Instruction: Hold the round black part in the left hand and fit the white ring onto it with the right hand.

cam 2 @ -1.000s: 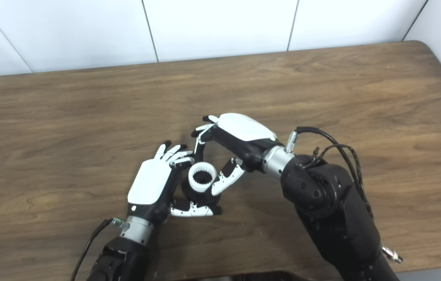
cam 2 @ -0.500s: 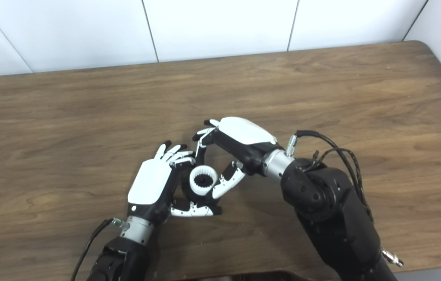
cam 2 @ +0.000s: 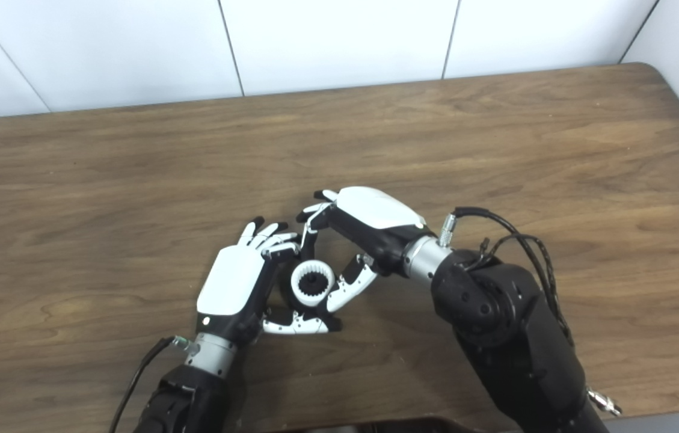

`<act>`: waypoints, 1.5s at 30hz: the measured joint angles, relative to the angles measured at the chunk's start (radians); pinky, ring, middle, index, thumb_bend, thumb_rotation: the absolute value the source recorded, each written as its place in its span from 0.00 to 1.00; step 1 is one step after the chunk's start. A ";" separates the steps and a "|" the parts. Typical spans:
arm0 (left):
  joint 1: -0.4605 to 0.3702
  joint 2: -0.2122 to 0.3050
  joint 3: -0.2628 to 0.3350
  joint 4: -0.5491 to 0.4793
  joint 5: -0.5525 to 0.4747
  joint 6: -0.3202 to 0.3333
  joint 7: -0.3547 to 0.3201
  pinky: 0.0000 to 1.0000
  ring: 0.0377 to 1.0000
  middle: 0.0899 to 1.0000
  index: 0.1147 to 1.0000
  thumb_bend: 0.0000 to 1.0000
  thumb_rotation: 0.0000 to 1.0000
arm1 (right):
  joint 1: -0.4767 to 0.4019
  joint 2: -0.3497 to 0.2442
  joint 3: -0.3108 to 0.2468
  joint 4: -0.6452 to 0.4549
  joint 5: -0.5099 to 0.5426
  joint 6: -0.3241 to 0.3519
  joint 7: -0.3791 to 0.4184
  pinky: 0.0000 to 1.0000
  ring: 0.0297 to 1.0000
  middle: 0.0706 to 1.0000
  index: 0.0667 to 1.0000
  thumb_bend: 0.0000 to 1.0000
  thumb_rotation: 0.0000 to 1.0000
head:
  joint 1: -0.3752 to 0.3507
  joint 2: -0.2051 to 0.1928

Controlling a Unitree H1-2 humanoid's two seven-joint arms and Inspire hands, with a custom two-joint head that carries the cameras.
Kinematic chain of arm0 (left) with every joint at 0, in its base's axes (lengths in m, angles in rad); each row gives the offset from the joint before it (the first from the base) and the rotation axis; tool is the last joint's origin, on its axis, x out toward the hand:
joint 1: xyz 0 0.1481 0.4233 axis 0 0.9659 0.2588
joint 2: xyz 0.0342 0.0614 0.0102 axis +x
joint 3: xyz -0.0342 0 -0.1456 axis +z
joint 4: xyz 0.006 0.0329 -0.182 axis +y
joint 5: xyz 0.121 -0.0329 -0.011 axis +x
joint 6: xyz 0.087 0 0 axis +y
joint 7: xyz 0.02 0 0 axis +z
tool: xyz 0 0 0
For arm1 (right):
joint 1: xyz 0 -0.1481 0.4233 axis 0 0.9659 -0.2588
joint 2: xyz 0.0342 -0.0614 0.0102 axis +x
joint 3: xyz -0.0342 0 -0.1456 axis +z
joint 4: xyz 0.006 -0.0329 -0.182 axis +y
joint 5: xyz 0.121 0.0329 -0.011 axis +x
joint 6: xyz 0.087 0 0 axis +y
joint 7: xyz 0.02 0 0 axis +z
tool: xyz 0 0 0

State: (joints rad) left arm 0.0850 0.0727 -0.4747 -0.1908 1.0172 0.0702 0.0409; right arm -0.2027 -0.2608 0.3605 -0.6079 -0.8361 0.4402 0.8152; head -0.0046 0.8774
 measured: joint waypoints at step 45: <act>0.006 -0.001 -0.002 -0.016 0.005 0.001 -0.016 1.00 0.90 0.77 0.42 0.52 0.05 | 0.005 -0.002 0.001 0.058 0.023 0.000 -0.032 1.00 1.00 0.86 0.45 0.52 0.13 | -0.008 -0.003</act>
State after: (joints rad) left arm 0.0906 0.0714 -0.4772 -0.2066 1.0219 0.0709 0.0252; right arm -0.1975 -0.2624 0.3618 -0.5498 -0.8131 0.4401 0.7832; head -0.0123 0.8744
